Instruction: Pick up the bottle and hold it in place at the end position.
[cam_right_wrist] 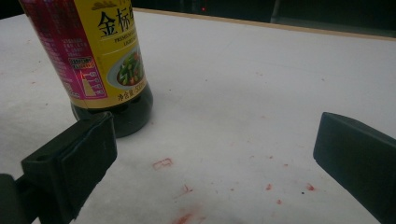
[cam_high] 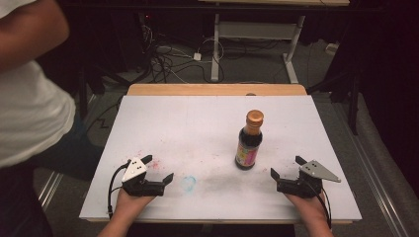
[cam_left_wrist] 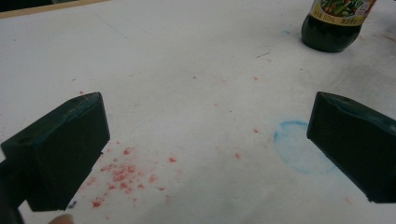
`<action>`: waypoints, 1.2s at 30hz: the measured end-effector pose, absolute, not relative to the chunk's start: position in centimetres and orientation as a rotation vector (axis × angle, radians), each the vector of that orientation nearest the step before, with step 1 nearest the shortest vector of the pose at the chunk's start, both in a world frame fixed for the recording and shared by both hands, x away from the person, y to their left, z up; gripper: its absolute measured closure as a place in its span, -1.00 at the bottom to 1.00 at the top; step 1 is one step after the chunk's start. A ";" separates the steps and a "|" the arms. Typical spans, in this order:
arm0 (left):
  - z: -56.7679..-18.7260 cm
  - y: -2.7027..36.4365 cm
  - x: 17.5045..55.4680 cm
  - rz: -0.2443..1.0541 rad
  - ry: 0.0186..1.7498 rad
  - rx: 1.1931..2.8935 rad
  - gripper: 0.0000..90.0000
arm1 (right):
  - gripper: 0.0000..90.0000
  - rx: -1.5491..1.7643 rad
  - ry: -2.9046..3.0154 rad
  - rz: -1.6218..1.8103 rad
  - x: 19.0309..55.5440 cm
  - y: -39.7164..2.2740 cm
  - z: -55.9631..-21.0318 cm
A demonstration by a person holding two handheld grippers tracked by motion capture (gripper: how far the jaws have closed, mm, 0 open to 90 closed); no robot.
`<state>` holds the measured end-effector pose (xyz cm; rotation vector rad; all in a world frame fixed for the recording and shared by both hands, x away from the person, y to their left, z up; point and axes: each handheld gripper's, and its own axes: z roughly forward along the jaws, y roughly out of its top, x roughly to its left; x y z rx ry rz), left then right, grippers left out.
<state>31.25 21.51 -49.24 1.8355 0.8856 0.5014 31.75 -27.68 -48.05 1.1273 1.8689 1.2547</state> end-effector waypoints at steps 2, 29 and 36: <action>-49.2 21.5 31.3 0.501 0.885 1.841 -1.00 | -1.00 1.126 1.868 1.258 31.8 -27.7 -48.1; -49.2 21.4 31.2 0.505 0.868 1.851 -1.00 | -1.00 1.100 1.891 1.265 31.8 -27.4 -47.9; -49.2 21.4 31.2 0.504 0.864 1.852 -1.00 | -1.00 1.092 1.898 1.309 31.6 -27.0 -47.1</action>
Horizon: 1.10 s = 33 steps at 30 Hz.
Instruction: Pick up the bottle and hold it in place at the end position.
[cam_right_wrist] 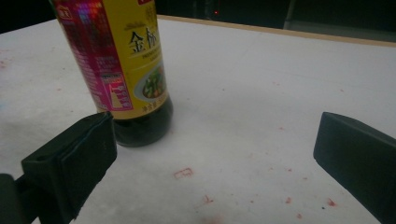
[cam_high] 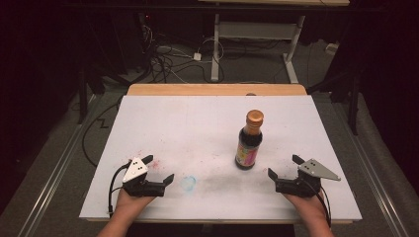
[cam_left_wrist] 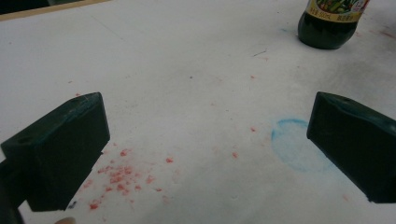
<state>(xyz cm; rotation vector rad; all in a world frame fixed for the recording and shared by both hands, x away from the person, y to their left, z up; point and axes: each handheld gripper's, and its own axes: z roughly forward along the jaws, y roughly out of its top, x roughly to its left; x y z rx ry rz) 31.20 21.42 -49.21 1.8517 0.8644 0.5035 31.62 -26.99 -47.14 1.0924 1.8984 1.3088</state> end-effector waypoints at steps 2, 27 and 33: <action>-49.2 21.4 31.2 0.503 0.864 1.851 -1.00 | -1.00 1.075 1.911 1.327 31.6 -26.6 -46.8; -49.2 21.5 31.2 0.499 0.858 1.848 -1.00 | -1.00 0.994 2.010 1.441 34.4 -20.7 -44.4; -49.2 21.5 31.1 0.496 0.858 1.840 -1.00 | -0.95 0.985 2.009 1.445 35.8 -19.3 -43.9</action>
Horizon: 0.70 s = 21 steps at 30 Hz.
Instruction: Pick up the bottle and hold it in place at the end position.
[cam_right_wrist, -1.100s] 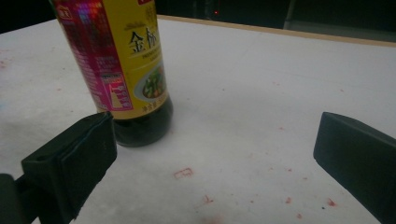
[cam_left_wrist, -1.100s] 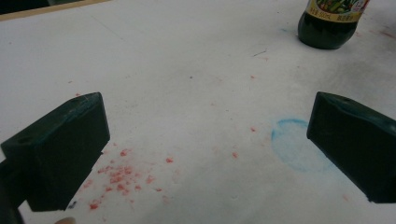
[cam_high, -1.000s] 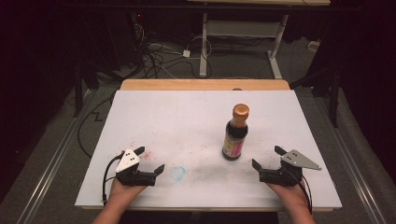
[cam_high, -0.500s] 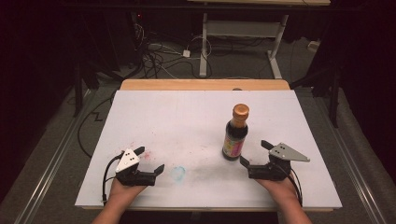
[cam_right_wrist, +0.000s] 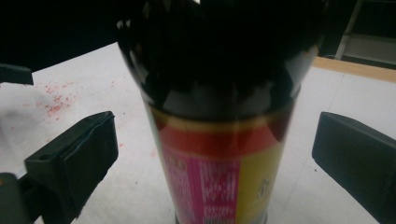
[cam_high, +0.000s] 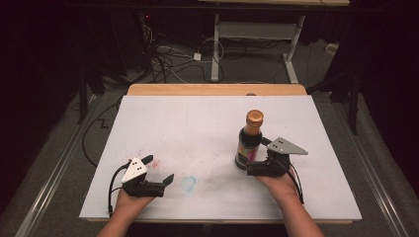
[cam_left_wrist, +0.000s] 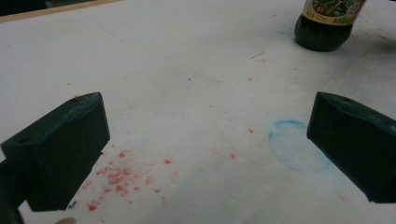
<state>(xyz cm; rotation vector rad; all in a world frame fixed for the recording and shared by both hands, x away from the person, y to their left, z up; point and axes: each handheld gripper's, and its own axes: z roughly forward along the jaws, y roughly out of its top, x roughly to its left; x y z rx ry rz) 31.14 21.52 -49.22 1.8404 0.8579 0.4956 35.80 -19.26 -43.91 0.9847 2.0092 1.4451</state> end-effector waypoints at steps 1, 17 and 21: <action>-49.2 21.5 31.1 0.496 0.858 1.840 -1.00 | -0.93 0.980 2.010 1.447 36.0 -19.2 -43.9; -49.2 21.5 31.1 0.494 0.849 1.844 -1.00 | -0.36 0.950 2.000 1.453 36.7 -18.6 -43.7; -49.2 21.5 31.1 0.494 0.849 1.846 -1.00 | -0.32 0.931 1.997 1.435 36.6 -18.6 -43.7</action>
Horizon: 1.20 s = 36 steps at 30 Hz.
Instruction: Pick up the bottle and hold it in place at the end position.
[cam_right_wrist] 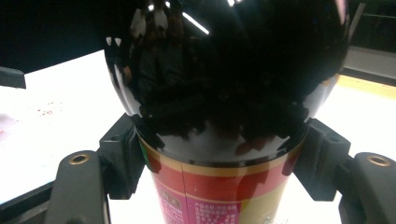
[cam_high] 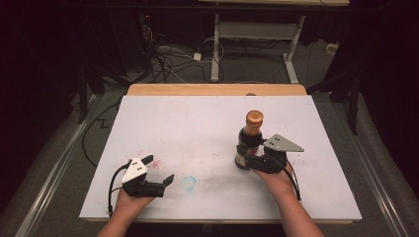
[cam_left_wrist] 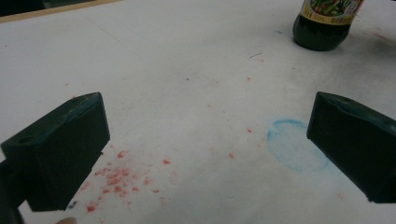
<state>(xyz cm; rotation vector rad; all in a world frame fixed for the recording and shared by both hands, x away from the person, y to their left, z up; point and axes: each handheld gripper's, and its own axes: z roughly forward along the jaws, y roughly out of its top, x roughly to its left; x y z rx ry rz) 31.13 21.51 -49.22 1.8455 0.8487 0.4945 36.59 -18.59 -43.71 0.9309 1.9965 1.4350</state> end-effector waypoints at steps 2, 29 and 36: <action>-49.2 21.5 31.1 0.494 0.850 1.845 -1.00 | -0.32 0.928 1.995 1.432 36.6 -18.6 -43.7; -49.2 21.5 31.1 0.492 0.850 1.840 -1.00 | -0.28 0.903 2.018 1.383 36.6 -18.1 -43.3; -49.2 21.5 31.1 0.495 0.847 1.841 -1.00 | -0.28 0.897 2.025 1.373 36.8 -17.9 -43.2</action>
